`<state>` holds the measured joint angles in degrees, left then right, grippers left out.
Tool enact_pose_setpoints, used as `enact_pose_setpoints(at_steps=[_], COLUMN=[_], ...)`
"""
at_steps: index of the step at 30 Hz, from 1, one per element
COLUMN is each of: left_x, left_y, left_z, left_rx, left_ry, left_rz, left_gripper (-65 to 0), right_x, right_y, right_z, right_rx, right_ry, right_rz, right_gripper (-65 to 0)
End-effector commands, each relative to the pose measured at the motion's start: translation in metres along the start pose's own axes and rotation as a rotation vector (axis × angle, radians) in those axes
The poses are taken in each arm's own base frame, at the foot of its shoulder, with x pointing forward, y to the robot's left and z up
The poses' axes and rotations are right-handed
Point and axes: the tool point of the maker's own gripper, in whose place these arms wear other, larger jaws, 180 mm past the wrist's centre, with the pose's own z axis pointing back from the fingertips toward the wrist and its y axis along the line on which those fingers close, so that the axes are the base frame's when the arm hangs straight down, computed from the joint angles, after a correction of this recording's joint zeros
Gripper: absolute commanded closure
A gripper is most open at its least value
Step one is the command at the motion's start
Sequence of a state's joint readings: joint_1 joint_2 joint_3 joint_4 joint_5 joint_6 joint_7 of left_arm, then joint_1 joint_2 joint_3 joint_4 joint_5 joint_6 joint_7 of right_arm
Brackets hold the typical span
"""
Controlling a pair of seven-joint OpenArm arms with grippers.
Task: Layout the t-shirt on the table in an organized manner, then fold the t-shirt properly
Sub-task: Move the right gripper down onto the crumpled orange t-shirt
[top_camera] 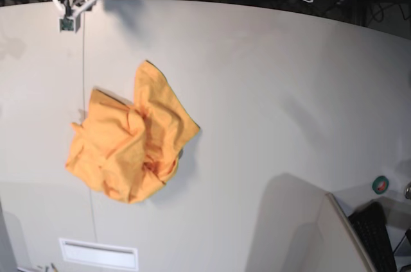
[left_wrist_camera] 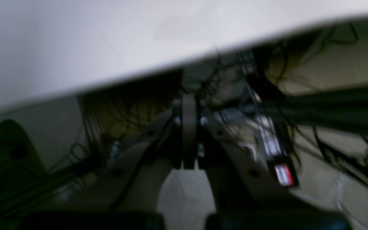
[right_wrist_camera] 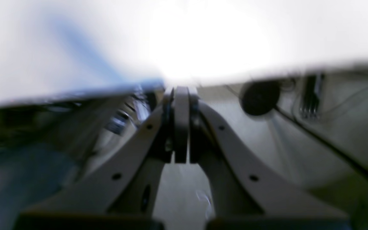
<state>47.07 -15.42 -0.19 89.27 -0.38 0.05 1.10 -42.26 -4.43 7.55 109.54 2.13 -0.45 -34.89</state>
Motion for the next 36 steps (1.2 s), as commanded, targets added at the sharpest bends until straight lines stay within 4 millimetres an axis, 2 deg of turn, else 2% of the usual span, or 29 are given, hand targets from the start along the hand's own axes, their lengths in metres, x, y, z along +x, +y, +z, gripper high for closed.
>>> enact_pose_setpoints(at_steps=[1, 7, 12, 15, 16, 18, 19, 22, 23, 24, 29, 36], left_x=[0.016, 0.064, 0.081, 0.084, 0.087, 0.091, 0.095, 0.104, 0.105, 0.106, 0.124, 0.141], left_y=[0.002, 0.014, 0.022, 0.028, 0.03, 0.032, 0.034, 0.034, 0.034, 0.036, 0.038, 0.046], left_z=[0.0, -0.02, -0.032, -0.044, -0.047, -0.051, -0.053, -0.055, -0.056, -0.056, -0.061, -0.065], left_rx=[0.006, 0.035, 0.052, 0.066, 0.07, 0.064, 0.059, 0.039, 0.035, 0.033, 0.027, 0.04], left_ry=[-0.049, -0.166, -0.188, -0.13, -0.122, -0.115, -0.126, -0.147, -0.151, -0.154, -0.191, -0.229], left_rz=[-0.002, -0.002, -0.002, 0.002, 0.007, 0.058, 0.089, 0.181, 0.199, 0.204, 0.215, 0.218], left_gripper=[0.0, 0.0, 0.0, -25.0, -29.0, -29.3, -28.5, -28.0, -27.5, -27.5, -27.5, -27.5], right_x=[0.021, 0.077, 0.12, 0.142, 0.148, 0.162, 0.166, 0.173, 0.173, 0.175, 0.178, 0.16], right_y=[0.008, 0.079, 0.126, 0.144, 0.148, 0.156, 0.16, 0.165, 0.165, 0.166, 0.172, 0.167], right_z=[0.003, -0.002, 0.005, 0.006, 0.005, 0.004, 0.003, -0.006, -0.011, -0.016, -0.057, -0.09], right_rx=[0.019, 0.183, 0.28, 0.305, 0.311, 0.317, 0.321, 0.318, 0.314, 0.311, 0.299, 0.282], right_ry=[-0.055, -0.083, -0.115, -0.125, -0.129, -0.147, -0.152, -0.147, -0.137, -0.136, -0.164, -0.154], right_rz=[0.005, 0.083, 0.178, 0.23, 0.241, 0.262, 0.274, 0.294, 0.301, 0.304, 0.315, 0.317], right_gripper=[0.0, 0.0, 0.0, 0.0, 0.0, 0.0, -7.1, -32.0, -38.1, -40.2, -40.2, -40.2])
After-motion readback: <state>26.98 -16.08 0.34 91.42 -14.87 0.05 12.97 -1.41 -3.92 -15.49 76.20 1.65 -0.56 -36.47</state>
